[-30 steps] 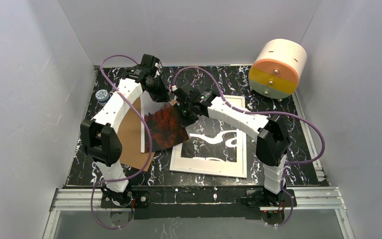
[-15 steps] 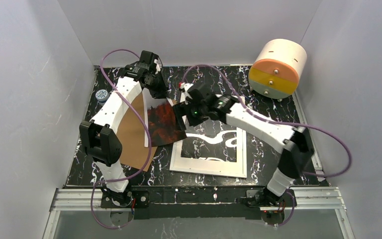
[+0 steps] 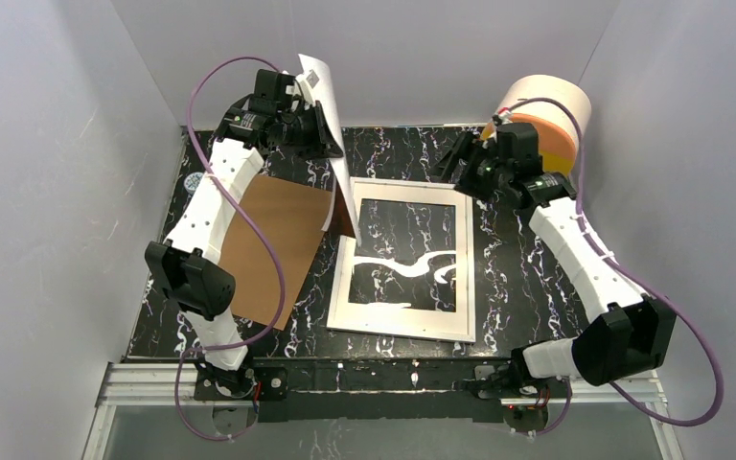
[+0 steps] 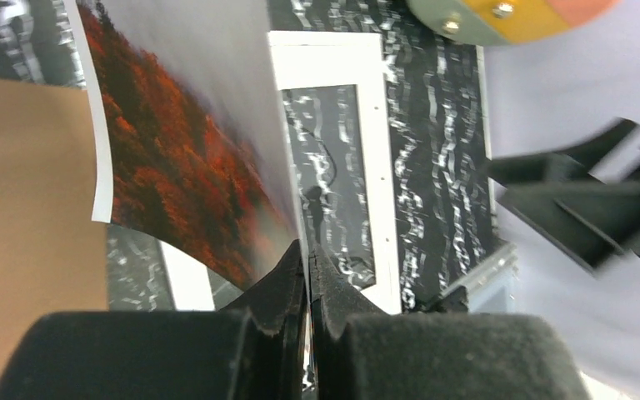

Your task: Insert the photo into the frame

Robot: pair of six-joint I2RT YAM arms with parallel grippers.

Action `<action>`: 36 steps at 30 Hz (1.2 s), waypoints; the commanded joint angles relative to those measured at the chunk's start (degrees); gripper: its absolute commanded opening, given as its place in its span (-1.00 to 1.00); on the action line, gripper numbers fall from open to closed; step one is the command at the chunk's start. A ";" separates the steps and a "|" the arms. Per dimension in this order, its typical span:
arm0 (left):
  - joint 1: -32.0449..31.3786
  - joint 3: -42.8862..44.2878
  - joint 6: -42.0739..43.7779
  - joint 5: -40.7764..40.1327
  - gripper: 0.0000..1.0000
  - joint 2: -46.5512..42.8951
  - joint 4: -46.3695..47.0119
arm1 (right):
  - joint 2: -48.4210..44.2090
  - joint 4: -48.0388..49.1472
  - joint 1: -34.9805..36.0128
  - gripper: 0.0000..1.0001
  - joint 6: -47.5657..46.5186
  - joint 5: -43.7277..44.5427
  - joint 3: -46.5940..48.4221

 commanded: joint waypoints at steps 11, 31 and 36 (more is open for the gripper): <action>-0.27 0.12 -20.03 32.33 -1.00 -7.72 21.08 | 4.49 -17.85 -17.73 0.68 5.14 8.77 -3.32; 3.14 -32.82 14.35 32.93 -1.00 4.34 3.84 | 7.97 -14.97 -19.04 0.63 3.81 7.59 -13.21; 3.07 -27.87 18.52 33.57 -1.00 8.54 3.29 | 9.24 -13.23 -19.12 0.56 3.93 6.68 -17.02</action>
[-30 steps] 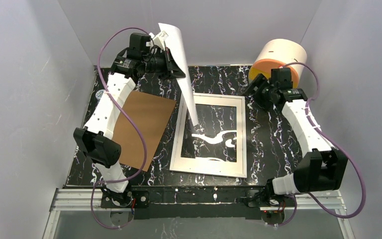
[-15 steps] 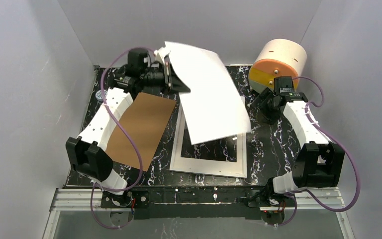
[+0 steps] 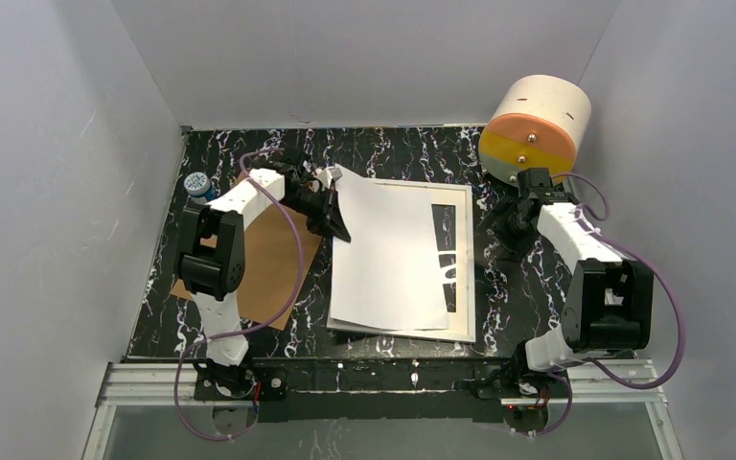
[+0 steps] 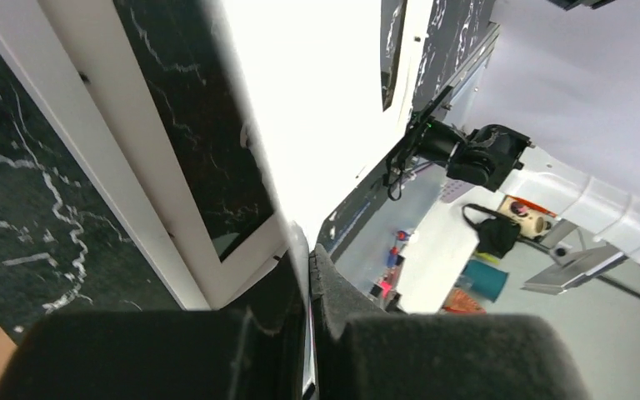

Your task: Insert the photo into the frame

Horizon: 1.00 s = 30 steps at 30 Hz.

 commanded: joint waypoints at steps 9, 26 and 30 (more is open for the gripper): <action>-1.90 11.29 11.45 3.12 -1.00 5.42 -5.53 | 5.34 3.50 -0.35 0.19 -1.66 1.93 -3.37; -3.50 10.06 9.47 12.17 -1.00 4.52 1.70 | 6.83 7.45 -0.63 -0.14 -2.33 3.23 -6.35; -3.53 9.17 11.57 13.39 -1.00 2.75 1.05 | 6.83 7.51 -0.66 -0.15 -2.63 3.36 -6.70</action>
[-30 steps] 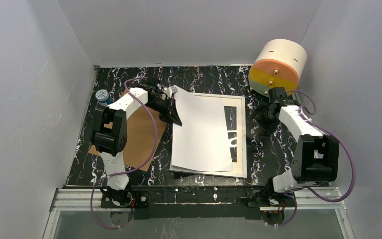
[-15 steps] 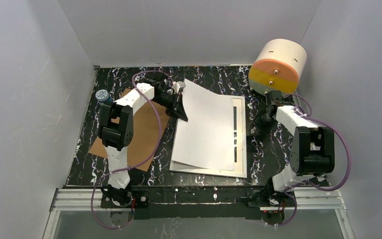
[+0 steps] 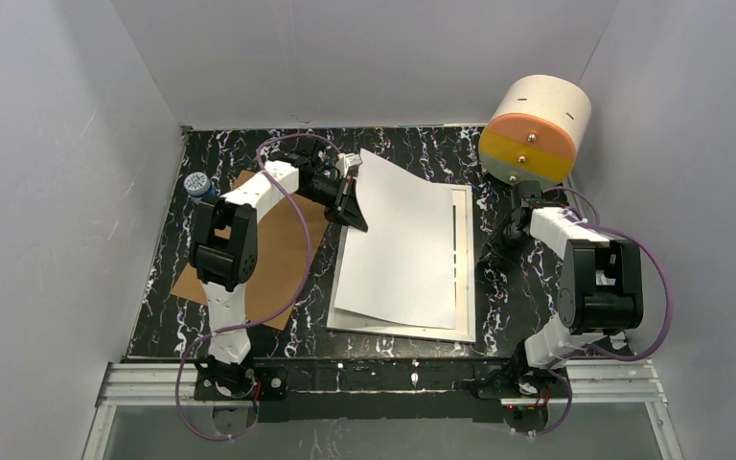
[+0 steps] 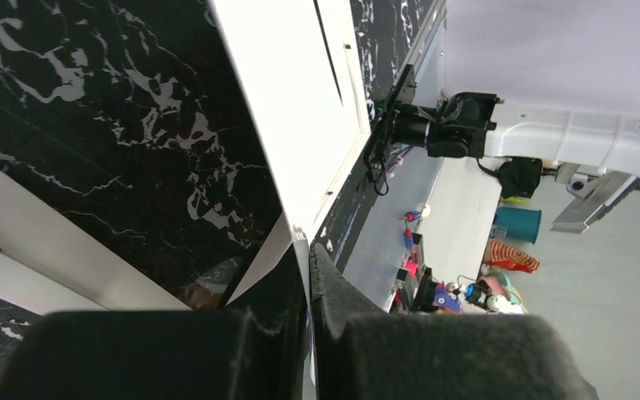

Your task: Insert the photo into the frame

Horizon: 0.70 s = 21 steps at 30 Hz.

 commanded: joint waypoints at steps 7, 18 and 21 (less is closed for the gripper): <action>-0.76 -2.03 3.52 5.37 -1.00 -4.98 -0.66 | -0.04 1.20 -0.31 -0.16 -1.12 1.00 -1.09; -2.14 -2.53 9.20 7.13 -1.00 -7.48 -0.61 | -0.63 1.58 -0.31 -0.17 -1.36 0.77 -1.80; -2.14 -2.75 9.99 7.74 -1.00 -8.48 -0.64 | -0.75 1.60 -0.31 -0.17 -1.36 0.76 -1.91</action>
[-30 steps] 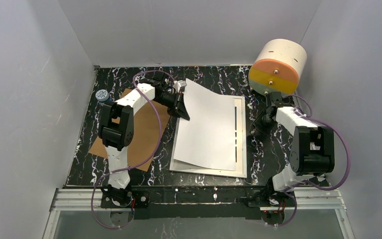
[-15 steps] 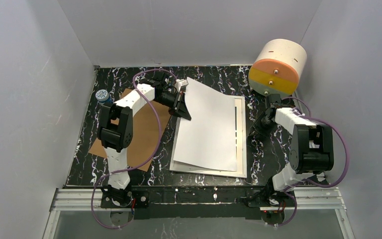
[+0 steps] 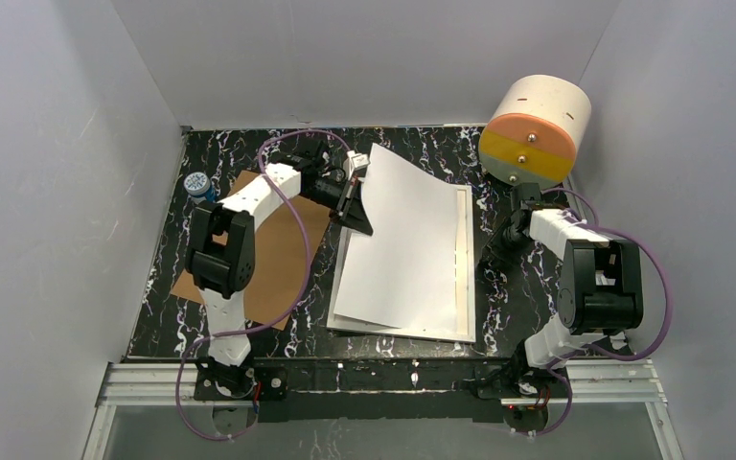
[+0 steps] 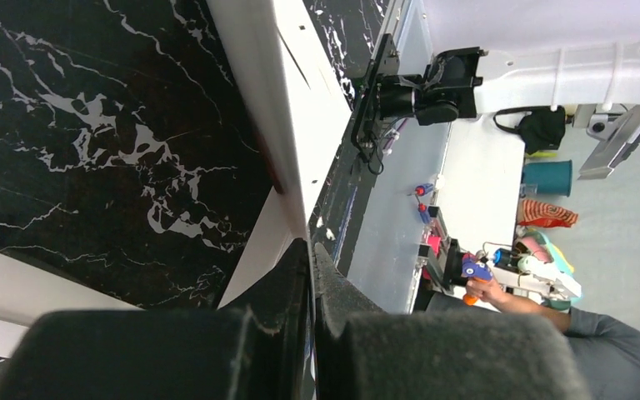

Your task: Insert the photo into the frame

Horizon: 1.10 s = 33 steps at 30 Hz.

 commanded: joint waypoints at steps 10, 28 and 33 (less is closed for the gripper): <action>-0.50 -0.91 4.05 6.77 -1.00 -6.19 -0.70 | -0.68 0.76 -0.26 -0.18 -0.51 0.83 -1.17; -3.07 1.82 6.12 10.89 -1.00 -4.31 -0.22 | -0.85 1.65 -0.29 -0.18 -0.42 0.57 -2.97; -3.09 2.77 5.73 10.29 -1.00 -4.65 -0.01 | -0.60 1.73 -0.28 -0.19 -0.42 0.51 -2.99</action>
